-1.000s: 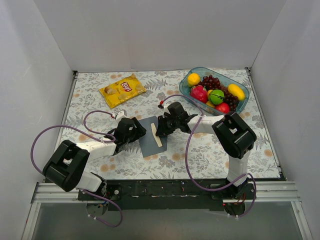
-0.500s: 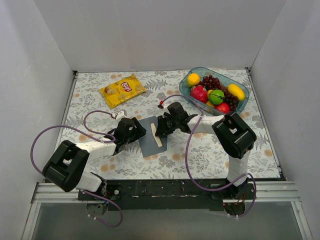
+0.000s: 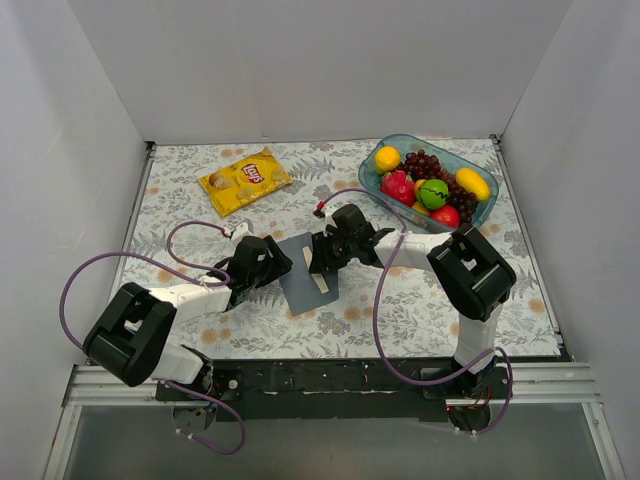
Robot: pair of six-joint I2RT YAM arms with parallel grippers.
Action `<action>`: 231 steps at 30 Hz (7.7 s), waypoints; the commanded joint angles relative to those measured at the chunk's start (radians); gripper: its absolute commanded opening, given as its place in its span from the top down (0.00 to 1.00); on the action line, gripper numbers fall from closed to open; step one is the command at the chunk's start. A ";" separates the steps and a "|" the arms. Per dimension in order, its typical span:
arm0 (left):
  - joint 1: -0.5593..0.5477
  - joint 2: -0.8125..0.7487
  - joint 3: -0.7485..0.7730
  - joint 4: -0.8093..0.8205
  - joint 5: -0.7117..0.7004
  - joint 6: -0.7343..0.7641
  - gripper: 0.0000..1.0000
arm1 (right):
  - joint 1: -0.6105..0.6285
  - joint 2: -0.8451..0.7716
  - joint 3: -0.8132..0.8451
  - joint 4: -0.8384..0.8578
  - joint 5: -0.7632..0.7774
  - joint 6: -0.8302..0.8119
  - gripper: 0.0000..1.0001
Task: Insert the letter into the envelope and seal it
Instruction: Place the letter in the envelope, then pick up the solid glue from the center of the board.
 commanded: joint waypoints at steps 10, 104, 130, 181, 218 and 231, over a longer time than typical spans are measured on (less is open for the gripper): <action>-0.004 0.012 -0.022 -0.120 0.010 0.008 0.38 | 0.003 -0.071 0.058 -0.058 0.060 -0.033 0.52; -0.003 -0.053 -0.052 -0.137 -0.018 0.003 0.42 | -0.003 -0.088 0.114 -0.055 -0.120 -0.071 0.71; -0.004 -0.116 -0.008 -0.204 -0.042 0.035 0.11 | -0.205 0.033 0.393 -0.428 0.168 -0.206 0.48; -0.004 -0.128 -0.033 -0.166 -0.038 0.048 0.08 | -0.062 0.286 0.581 -0.689 0.451 -0.264 0.54; -0.004 -0.136 -0.028 -0.186 -0.047 0.046 0.08 | -0.073 0.262 0.518 -0.655 0.468 -0.254 0.99; -0.004 -0.252 0.084 -0.161 0.036 0.130 0.02 | -0.206 -0.231 0.118 -0.152 0.062 -0.056 0.99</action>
